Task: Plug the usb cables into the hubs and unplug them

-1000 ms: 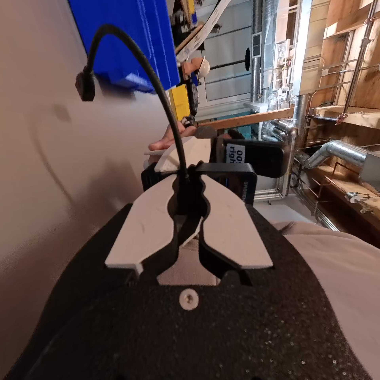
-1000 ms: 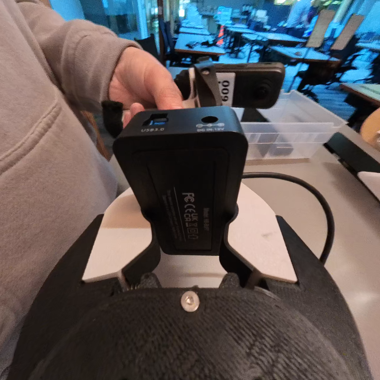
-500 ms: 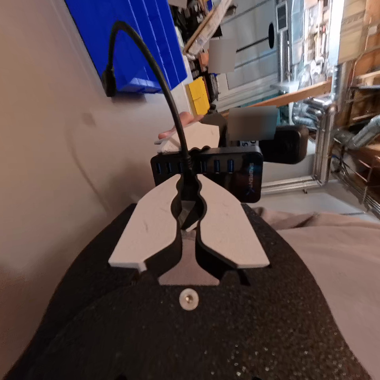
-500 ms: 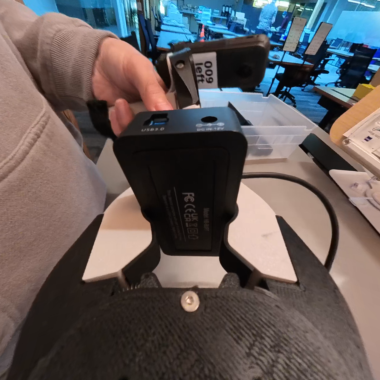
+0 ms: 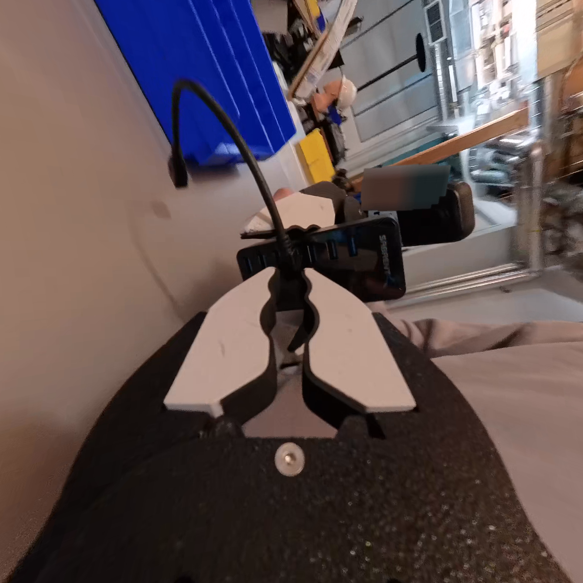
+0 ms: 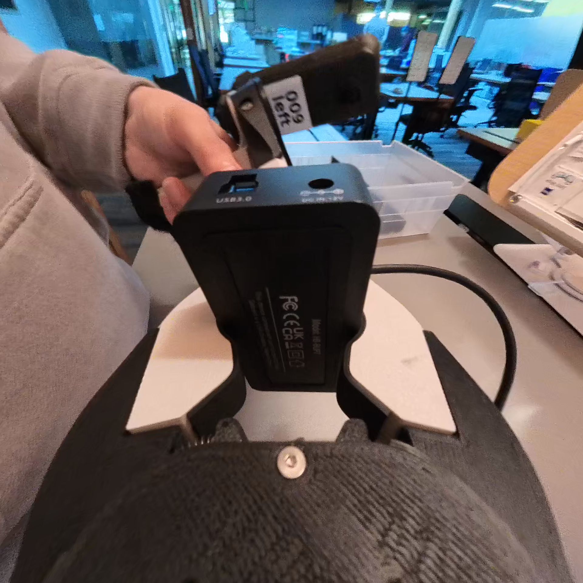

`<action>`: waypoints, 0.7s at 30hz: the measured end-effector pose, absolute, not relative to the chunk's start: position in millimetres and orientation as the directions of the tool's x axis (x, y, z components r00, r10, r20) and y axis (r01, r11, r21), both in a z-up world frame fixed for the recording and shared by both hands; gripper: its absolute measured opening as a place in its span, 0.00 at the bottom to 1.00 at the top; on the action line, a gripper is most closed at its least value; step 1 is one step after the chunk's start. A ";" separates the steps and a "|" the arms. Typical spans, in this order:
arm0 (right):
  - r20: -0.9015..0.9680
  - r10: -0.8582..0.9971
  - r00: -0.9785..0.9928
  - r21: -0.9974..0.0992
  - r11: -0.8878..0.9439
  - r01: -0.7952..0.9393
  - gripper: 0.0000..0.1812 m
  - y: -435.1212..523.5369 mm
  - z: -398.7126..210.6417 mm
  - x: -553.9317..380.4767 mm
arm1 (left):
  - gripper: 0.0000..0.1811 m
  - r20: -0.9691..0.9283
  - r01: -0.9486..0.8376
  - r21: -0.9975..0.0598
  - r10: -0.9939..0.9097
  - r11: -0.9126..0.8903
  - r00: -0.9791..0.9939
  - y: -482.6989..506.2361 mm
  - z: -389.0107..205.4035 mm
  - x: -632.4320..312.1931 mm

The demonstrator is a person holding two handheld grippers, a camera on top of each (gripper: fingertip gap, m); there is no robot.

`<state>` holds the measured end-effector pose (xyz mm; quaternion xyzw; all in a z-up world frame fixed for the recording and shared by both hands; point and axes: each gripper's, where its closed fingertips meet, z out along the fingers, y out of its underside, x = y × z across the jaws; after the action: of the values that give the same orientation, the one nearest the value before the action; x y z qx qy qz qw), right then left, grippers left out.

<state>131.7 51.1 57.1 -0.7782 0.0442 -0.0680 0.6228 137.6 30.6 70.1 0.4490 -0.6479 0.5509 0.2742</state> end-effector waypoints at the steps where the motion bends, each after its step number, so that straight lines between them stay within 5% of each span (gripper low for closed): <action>1: 0.049 -0.167 0.985 -0.975 -0.222 0.011 0.41 48.8 58.1 133.5 | 0.13 0.788 -0.827 -0.561 -0.309 -0.005 -0.533 35.4 77.8 140.1; 4: 0.006 -0.132 0.991 -0.971 -0.239 -0.026 0.41 44.0 56.0 129.5 | 0.26 0.474 -0.519 -0.850 -0.297 0.092 -0.829 39.1 115.8 131.8; 8: 0.000 -0.078 0.997 -0.967 -0.255 -0.020 0.41 52.0 56.7 121.5 | 0.49 0.168 -0.252 -0.901 -0.252 0.353 -0.953 21.6 115.8 116.4; 10: 0.012 -0.049 0.999 -0.965 -0.261 -0.001 0.41 60.7 57.8 116.5 | 0.47 0.130 -0.200 -0.896 -0.198 0.397 -0.972 11.3 113.5 110.8; 12: 0.015 -0.017 1.000 -0.961 -0.277 0.010 0.41 66.7 57.6 110.9 | 0.34 0.122 -0.183 -0.893 -0.170 0.411 -0.978 5.5 112.8 108.9; 21: -0.064 -0.034 0.997 -0.987 -0.142 -0.068 0.43 67.7 72.3 109.5 | 0.33 0.030 -0.079 -0.929 -0.139 0.362 -0.990 0.9 134.1 105.6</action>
<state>109.5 67.7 72.3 -0.7556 0.0337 0.0132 0.6540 105.6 0.9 134.1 0.0660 -0.8249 0.5608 -0.0269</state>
